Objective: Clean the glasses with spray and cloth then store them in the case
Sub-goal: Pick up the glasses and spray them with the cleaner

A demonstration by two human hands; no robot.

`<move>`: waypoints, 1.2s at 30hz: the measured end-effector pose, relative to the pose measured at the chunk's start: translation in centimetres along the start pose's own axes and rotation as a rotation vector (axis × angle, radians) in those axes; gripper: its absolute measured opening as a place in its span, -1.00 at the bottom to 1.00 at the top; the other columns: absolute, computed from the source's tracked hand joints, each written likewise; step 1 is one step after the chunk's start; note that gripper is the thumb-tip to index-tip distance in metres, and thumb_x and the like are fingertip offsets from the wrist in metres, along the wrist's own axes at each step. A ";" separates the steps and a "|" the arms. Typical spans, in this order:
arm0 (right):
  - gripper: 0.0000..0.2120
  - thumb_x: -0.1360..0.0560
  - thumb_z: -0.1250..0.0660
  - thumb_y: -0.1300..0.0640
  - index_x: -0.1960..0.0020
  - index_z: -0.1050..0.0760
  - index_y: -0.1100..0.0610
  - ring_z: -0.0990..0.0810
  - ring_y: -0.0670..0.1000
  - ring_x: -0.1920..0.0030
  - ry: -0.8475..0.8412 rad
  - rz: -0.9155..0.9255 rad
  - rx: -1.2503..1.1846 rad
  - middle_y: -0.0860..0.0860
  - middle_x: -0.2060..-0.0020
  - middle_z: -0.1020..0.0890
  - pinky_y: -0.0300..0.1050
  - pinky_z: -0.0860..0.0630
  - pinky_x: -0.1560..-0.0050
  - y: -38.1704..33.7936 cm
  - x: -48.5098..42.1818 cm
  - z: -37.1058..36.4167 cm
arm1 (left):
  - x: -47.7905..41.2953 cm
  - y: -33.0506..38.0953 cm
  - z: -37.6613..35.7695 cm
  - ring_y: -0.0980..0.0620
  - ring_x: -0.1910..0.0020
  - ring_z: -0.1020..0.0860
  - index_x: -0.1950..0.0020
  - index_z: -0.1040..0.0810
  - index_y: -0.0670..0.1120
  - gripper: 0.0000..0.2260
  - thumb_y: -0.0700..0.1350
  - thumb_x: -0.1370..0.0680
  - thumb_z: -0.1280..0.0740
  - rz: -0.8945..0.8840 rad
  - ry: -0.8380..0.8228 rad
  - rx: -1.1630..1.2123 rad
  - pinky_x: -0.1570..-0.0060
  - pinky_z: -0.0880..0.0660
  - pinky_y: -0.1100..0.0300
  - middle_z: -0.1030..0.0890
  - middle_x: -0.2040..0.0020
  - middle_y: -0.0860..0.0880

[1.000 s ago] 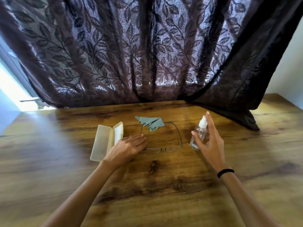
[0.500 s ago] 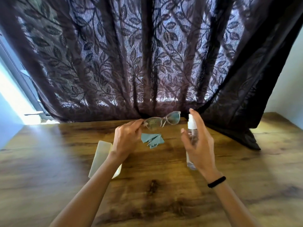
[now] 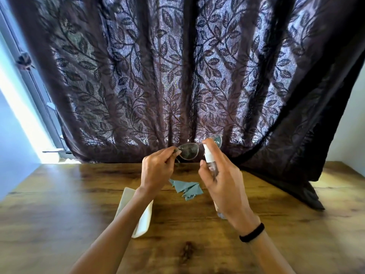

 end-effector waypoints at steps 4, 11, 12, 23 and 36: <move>-0.62 -0.53 -0.25 0.14 -0.33 -0.32 0.05 -0.45 -0.23 0.36 0.031 0.000 -0.003 -0.17 0.17 -0.46 -0.48 -0.31 0.36 -0.3 -0.3 0.4 | 0.2 -0.1 0.0 0.05 0.28 -0.66 0.07 -0.66 -0.23 -0.85 -0.17 -0.45 -0.40 -0.009 0.002 0.000 0.28 -0.52 0.32 -0.70 0.16 -0.11; -0.61 -0.53 -0.26 0.20 -0.34 -0.33 0.16 -0.38 -0.24 0.38 0.129 -0.038 0.050 -0.13 0.24 -0.52 -0.45 -0.32 0.29 1.7 -1.3 2.5 | 0.5 -0.3 0.2 0.03 0.29 -0.66 0.06 -0.66 -0.24 -0.85 -0.19 -0.44 -0.40 -0.034 0.003 0.014 0.35 -0.60 0.20 -0.70 0.16 -0.12; -0.62 -0.53 -0.25 0.20 -0.34 -0.34 0.17 -0.39 -0.21 0.41 0.127 -0.040 0.060 -0.22 0.29 -0.46 -0.46 -0.31 0.33 2.0 -1.4 2.7 | 0.6 -0.3 0.2 0.04 0.30 -0.65 0.06 -0.66 -0.24 -0.85 -0.19 -0.44 -0.39 -0.036 0.006 0.019 0.38 -0.60 0.20 -0.70 0.17 -0.11; -0.54 -0.54 -0.24 0.04 -0.39 -0.17 -0.03 -0.41 -0.01 0.49 0.246 -0.063 -0.098 -0.09 0.44 -0.41 -0.27 -0.35 0.52 4.6 0.1 2.9 | 0.9 -0.7 0.1 0.06 0.30 -0.65 0.05 -0.65 -0.24 -0.85 -0.20 -0.44 -0.40 -0.038 0.018 0.043 0.36 -0.60 0.22 -0.69 0.16 -0.11; -0.66 -0.51 -0.30 0.19 -0.11 -0.17 -0.03 -0.54 -0.36 0.14 0.191 -0.400 -0.292 -0.05 0.14 -0.44 -0.50 -0.44 0.26 13.3 7.1 0.5 | 1.5 -0.4 -0.3 0.20 0.28 -0.55 0.06 -0.65 -0.25 -0.85 -0.18 -0.45 -0.39 -0.033 0.016 0.042 0.32 -0.52 0.35 -0.69 0.18 -0.11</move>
Point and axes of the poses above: each hand's wrist, its own x-axis away from the middle knuckle, its own z-axis out of the back of the hand, y = z × x, the point moved 3 cm from there along -x, towards the middle knuckle
